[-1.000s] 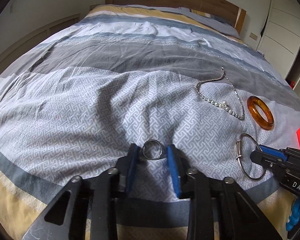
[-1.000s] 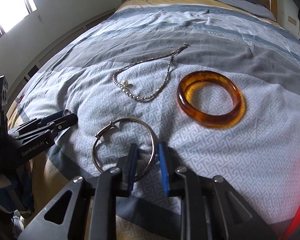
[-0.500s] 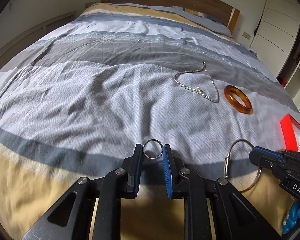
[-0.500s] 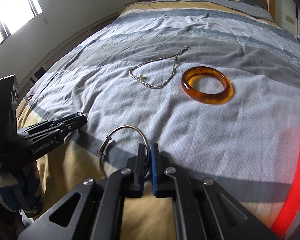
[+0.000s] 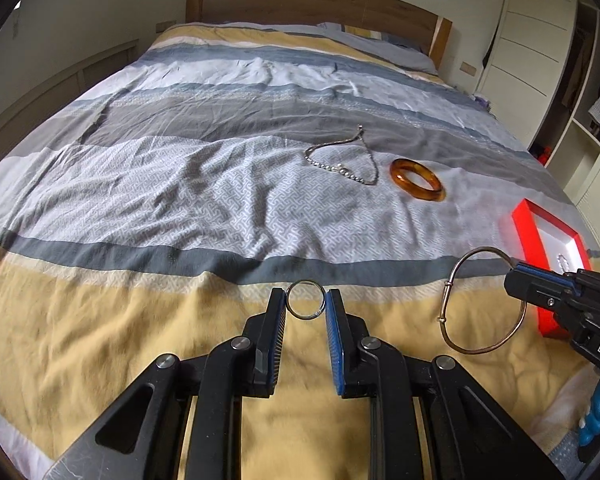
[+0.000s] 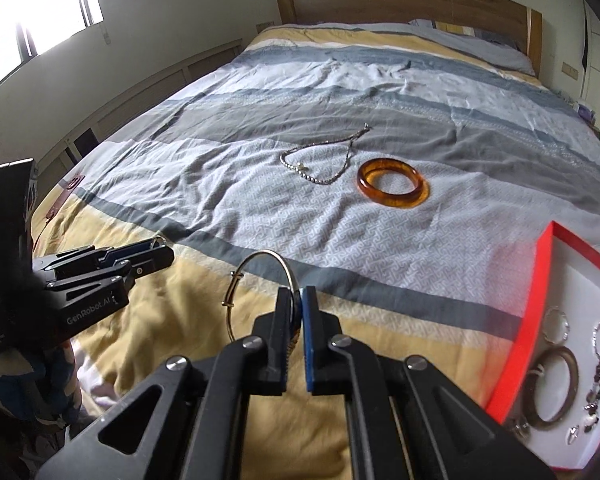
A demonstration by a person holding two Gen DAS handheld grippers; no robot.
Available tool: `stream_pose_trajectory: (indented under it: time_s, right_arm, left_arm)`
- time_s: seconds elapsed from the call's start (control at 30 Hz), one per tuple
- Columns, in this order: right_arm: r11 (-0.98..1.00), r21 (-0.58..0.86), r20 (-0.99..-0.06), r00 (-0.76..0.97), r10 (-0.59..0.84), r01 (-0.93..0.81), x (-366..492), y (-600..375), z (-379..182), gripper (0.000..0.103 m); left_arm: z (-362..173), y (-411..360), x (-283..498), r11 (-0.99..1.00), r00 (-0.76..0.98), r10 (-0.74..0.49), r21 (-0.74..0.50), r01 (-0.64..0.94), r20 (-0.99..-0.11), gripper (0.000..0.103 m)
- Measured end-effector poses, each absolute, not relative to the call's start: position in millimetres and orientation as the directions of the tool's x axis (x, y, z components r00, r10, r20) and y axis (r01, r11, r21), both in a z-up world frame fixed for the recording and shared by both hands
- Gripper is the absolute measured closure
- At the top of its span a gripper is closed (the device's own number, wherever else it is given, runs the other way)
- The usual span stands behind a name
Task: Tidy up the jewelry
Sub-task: 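Carry the ring in the left tool while the right tool carries the silver bangle into the box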
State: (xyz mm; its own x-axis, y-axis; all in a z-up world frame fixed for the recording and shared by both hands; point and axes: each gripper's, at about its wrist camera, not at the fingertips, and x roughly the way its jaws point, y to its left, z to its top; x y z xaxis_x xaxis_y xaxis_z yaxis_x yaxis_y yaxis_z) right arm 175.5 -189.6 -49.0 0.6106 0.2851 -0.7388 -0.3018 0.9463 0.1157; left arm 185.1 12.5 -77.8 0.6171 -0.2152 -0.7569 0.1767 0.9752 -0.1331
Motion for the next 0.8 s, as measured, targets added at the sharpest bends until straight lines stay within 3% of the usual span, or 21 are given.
stream_pose_trajectory:
  time_s: [0.4,0.8]
  right_arm:
    - [0.964,0.091,-0.666,0.704,0.246,-0.251,123.2,-225.0,0.5,0.098]
    - [0.991,0.121,-0.632,0.766,0.120,-0.056,88.0,-352.9,8.9,0.098]
  left_arm:
    - [-29.3,-34.8,145.7,0.952,0.649,-0.277,-0.113,0.283,-0.709,0.083]
    - [-9.9,-158.6,131.4,0.877,0.600,-0.394,-0.089,0.472,-0.696,0.083]
